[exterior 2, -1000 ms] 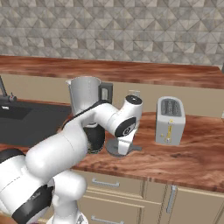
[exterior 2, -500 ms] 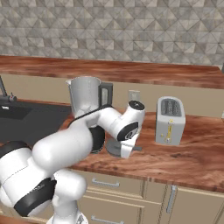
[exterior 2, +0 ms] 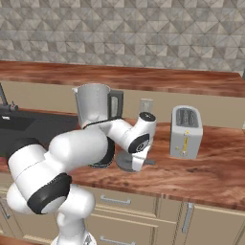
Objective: Close the lid blender by securely placing the lid on top.
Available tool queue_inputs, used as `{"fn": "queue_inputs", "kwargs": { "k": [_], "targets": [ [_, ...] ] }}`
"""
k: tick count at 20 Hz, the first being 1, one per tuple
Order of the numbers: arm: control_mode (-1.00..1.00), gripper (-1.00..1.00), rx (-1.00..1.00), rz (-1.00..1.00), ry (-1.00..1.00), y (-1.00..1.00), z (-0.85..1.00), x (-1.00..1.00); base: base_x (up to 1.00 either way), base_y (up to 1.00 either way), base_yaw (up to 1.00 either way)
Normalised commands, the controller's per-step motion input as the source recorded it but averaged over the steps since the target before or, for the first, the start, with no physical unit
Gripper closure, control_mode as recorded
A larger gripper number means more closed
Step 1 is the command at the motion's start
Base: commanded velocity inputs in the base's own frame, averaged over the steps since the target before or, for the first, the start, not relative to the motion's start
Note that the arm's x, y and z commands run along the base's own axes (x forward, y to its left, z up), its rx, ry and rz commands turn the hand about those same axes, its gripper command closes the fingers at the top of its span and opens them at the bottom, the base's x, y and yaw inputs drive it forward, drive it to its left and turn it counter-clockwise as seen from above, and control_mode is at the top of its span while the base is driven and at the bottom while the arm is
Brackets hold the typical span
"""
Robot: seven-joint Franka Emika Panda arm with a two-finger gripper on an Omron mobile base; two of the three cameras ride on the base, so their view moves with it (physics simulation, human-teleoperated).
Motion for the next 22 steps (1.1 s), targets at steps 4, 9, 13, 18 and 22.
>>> {"fn": "queue_inputs", "kwargs": {
  "k": [4,9,13,18,22],
  "targets": [
    [-1.00,-1.00,0.00,0.00,0.06,-0.21,-0.16,0.35,0.00,0.00,0.00],
    [-1.00,-1.00,0.00,0.00,0.03,-0.25,-0.20,0.20,0.00,0.00,0.00],
    [-1.00,-1.00,0.00,0.00,0.00,-0.05,-0.13,0.05,0.00,0.00,0.00],
    [-1.00,-1.00,0.00,0.00,0.00,0.00,-0.16,0.06,0.00,0.00,0.00],
    [-1.00,-1.00,0.00,0.00,0.00,0.00,-0.17,0.07,0.00,0.00,0.00]
  ]
}}
